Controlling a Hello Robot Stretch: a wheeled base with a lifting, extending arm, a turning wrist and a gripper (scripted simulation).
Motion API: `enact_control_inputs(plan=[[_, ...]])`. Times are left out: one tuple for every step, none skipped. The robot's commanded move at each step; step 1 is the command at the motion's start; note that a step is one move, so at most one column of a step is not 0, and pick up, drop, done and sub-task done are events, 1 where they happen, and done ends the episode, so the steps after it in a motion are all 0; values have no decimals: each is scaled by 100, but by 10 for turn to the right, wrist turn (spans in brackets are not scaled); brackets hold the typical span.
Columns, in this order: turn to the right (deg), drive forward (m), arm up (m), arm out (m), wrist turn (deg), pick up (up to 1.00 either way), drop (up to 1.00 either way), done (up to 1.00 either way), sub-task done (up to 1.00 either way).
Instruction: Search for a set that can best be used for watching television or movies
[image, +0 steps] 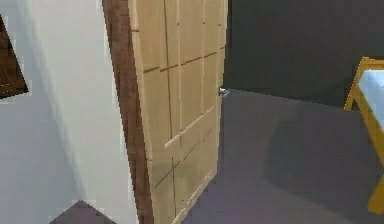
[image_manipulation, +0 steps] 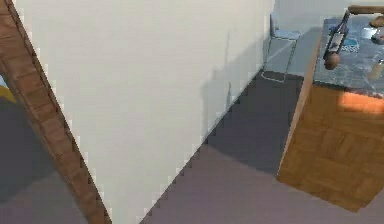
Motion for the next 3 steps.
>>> enact_control_inputs(plan=[[0,10,0,0,0,0,0,0,0],[270,0,0,0,0,0,0,0,0],[30,0,0,0,0,0,0,0,0]])
